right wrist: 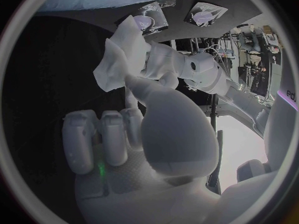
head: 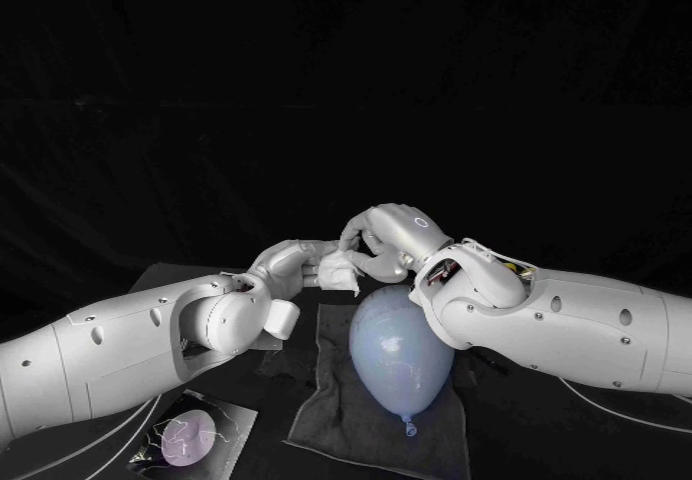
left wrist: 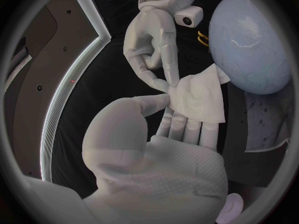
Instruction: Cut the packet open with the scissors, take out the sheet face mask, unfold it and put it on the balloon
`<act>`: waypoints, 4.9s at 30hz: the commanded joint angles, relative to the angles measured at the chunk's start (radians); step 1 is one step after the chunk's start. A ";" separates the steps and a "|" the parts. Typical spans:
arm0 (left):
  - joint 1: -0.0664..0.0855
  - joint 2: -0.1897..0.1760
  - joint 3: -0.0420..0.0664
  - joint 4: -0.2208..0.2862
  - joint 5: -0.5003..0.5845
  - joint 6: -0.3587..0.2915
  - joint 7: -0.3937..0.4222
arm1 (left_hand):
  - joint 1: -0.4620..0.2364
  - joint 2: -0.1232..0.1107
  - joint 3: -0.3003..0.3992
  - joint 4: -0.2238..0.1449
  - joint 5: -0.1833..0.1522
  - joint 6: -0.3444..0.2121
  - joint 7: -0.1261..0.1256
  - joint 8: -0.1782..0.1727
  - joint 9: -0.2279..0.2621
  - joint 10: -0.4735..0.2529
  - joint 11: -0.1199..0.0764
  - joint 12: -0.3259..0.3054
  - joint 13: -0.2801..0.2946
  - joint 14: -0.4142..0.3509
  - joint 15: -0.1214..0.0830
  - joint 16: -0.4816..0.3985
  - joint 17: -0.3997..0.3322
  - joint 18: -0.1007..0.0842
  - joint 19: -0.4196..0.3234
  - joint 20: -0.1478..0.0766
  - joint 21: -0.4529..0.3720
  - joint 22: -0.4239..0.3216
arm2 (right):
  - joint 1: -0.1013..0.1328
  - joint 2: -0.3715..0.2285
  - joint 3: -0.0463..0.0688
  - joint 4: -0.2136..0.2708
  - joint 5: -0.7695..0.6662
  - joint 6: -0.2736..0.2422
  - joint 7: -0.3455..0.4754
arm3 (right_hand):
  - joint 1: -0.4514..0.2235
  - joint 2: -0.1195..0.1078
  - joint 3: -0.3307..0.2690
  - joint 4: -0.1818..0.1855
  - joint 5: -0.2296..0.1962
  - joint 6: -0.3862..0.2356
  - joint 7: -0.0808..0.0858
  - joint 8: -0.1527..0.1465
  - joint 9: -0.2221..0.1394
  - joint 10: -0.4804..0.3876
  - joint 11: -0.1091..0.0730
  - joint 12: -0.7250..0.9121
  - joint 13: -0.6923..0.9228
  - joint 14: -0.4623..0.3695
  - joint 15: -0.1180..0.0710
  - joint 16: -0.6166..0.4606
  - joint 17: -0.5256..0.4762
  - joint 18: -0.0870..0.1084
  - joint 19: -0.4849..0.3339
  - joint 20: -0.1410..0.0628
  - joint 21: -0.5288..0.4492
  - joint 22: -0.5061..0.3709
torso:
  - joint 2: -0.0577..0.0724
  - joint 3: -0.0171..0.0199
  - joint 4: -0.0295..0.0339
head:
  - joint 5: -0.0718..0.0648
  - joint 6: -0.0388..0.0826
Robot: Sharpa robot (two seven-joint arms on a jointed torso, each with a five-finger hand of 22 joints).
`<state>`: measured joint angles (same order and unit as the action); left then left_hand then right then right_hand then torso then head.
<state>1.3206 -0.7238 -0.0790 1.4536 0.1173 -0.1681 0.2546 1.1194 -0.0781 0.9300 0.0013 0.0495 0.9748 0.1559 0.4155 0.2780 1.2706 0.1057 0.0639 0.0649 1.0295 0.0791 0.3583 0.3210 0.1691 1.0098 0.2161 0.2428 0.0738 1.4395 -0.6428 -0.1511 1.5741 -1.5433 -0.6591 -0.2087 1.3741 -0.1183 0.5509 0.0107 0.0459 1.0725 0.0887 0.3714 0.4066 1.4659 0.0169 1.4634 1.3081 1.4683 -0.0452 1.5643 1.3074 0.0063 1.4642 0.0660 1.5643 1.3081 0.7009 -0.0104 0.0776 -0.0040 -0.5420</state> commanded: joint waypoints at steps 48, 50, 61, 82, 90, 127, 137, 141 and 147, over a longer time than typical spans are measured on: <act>0.003 0.006 0.004 -0.031 0.029 -0.075 0.055 | -0.012 0.013 0.000 -0.001 0.002 0.006 -0.001 0.002 0.004 0.012 0.000 0.000 0.001 0.013 0.000 -0.006 0.006 0.014 0.007 0.000 0.004 0.002 | -0.005 -0.149 -0.002 0.154 0.008 0.019 0.010 | -0.033 0.012 0.053 -0.022 0.003 -0.021 -0.013 0.062 0.042 0.056 -0.017 0.027 0.192 0.102 -0.015 0.006 0.263 -0.006 0.107 -0.016 0.007 0.263 | 0.000 -0.0003 -0.0011 | -0.001 -0.001; 0.003 0.008 0.004 -0.039 0.039 -0.091 0.062 | -0.014 0.014 -0.002 0.002 0.002 0.004 0.000 0.001 0.004 0.010 0.000 -0.001 0.000 0.011 0.001 -0.009 0.006 0.014 0.004 0.001 0.003 0.001 | -0.005 -0.153 -0.002 0.162 0.012 0.018 0.012 | -0.033 0.012 0.053 -0.022 0.003 -0.021 -0.013 0.062 0.042 0.056 -0.017 0.027 0.192 0.102 -0.015 0.006 0.263 -0.006 0.107 -0.016 0.007 0.263 | 0.000 -0.0004 -0.0006 | -0.001 -0.002; 0.010 0.015 0.009 -0.075 0.055 -0.087 0.039 | -0.012 0.019 -0.010 0.006 0.001 -0.001 0.003 0.000 0.006 0.004 0.003 -0.001 0.000 0.007 0.004 -0.017 0.007 0.013 -0.006 0.005 -0.003 -0.002 | -0.012 -0.169 -0.002 0.179 0.017 0.012 0.018 | -0.034 0.012 0.054 -0.023 0.003 -0.022 -0.013 0.064 0.043 0.056 -0.017 0.027 0.193 0.102 -0.015 0.006 0.263 -0.006 0.107 -0.016 0.007 0.263 | -0.001 -0.0006 0.0008 | 0.001 -0.001; 0.040 0.034 0.018 -0.110 0.054 -0.111 0.045 | -0.003 0.025 -0.026 0.011 0.001 -0.012 0.007 -0.003 0.009 -0.009 0.008 -0.002 -0.001 0.001 0.009 -0.034 0.007 0.014 -0.006 0.007 -0.006 -0.003 | -0.016 -0.172 -0.004 0.181 0.021 0.033 0.011 | -0.036 0.010 0.056 -0.025 0.003 -0.024 -0.013 0.067 0.046 0.056 -0.017 0.026 0.192 0.102 -0.015 0.006 0.263 -0.006 0.107 -0.016 0.007 0.263 | -0.002 -0.0003 0.0001 | 0.007 0.009; 0.058 0.041 0.019 -0.119 0.020 -0.122 0.031 | 0.002 0.024 -0.033 0.010 0.002 -0.013 0.008 -0.003 0.011 -0.010 0.008 -0.002 0.000 0.002 0.009 -0.039 0.007 0.014 -0.007 0.007 -0.007 -0.003 | -0.017 -0.172 -0.004 0.169 0.009 0.010 0.009 | -0.036 0.010 0.056 -0.025 0.003 -0.024 -0.013 0.067 0.046 0.056 -0.017 0.026 0.192 0.102 -0.015 0.006 0.263 -0.006 0.107 -0.016 0.007 0.263 | 0.000 0.0008 -0.0001 | 0.009 0.014; 0.066 0.056 0.018 -0.100 -0.081 -0.125 -0.012 | 0.008 0.022 -0.041 0.010 0.002 -0.013 0.009 -0.002 0.014 -0.009 0.008 0.000 0.000 0.006 0.009 -0.043 0.007 0.015 -0.005 0.007 -0.007 -0.003 | -0.008 -0.019 0.002 -0.010 -0.016 -0.021 -0.059 | -0.182 -0.107 -0.107 0.108 0.002 -0.182 0.053 -0.055 -0.004 -0.093 0.044 -0.195 0.027 0.102 0.038 0.006 0.263 -0.001 0.095 0.029 -0.013 0.256 | 0.000 -0.0006 0.0005 | 0.005 0.028; 0.066 0.061 0.018 -0.089 -0.080 -0.130 -0.019 | 0.009 0.021 -0.044 0.012 0.002 -0.013 0.009 -0.001 0.014 -0.008 0.008 0.000 0.000 0.009 0.008 -0.044 0.008 0.016 -0.002 0.006 -0.007 -0.003 | -0.020 0.054 0.001 -0.078 -0.111 -0.026 -0.115 | -0.167 -0.106 -0.160 0.148 0.003 -0.150 0.044 -0.049 -0.003 -0.096 0.037 -0.200 0.024 0.102 0.033 0.006 0.263 0.000 0.093 0.029 -0.018 0.254 | 0.000 -0.0006 0.0003 | 0.006 0.030; 0.066 0.062 0.018 -0.086 -0.080 -0.132 -0.019 | 0.010 0.021 -0.046 0.013 0.002 -0.013 0.009 -0.001 0.015 -0.008 0.008 0.000 0.000 0.011 0.008 -0.045 0.008 0.016 0.002 0.005 -0.005 -0.002 | -0.023 0.062 0.000 -0.089 -0.149 -0.021 -0.131 | -0.115 -0.101 -0.161 0.136 0.004 -0.133 0.039 -0.043 -0.002 -0.096 0.031 -0.200 0.023 0.102 0.028 0.006 0.263 0.000 0.093 0.025 -0.018 0.254 | 0.001 -0.0006 0.0000 | 0.005 0.030; 0.066 0.061 0.018 -0.085 -0.074 -0.135 -0.023 | 0.014 0.021 -0.050 0.017 0.002 -0.014 0.009 -0.002 0.017 -0.008 0.008 0.000 0.000 0.017 0.007 -0.047 0.009 0.017 0.012 0.001 -0.002 -0.002 | -0.028 0.059 -0.001 -0.077 -0.221 -0.050 -0.158 | -0.090 -0.108 -0.180 0.136 0.004 -0.097 0.027 -0.022 0.004 -0.080 0.022 -0.181 0.037 0.102 0.020 0.006 0.263 -0.005 0.103 0.019 0.000 0.260 | 0.000 0.0006 -0.0011 | 0.008 0.029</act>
<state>1.3842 -0.6658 -0.0627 1.3642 0.0418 -0.3053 0.2293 1.1222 -0.0569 0.8856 0.0180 0.0493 0.9657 0.1608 0.4083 0.2930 1.2670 0.1164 0.0609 0.0672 1.0408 0.0855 0.3173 0.3281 0.1690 1.0152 0.2180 0.2390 0.0723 1.4127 -0.5842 -0.1517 1.4923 -1.6729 -0.6846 -0.3220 1.2743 -0.2293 0.3743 0.1483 0.0462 0.9714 0.1160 0.3459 0.4086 1.3840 0.0400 1.2773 1.3080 1.4627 -0.0182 1.5665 1.3074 0.0064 1.4658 0.0904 1.5592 1.3081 0.7013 -0.0104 0.0768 0.0025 -0.5125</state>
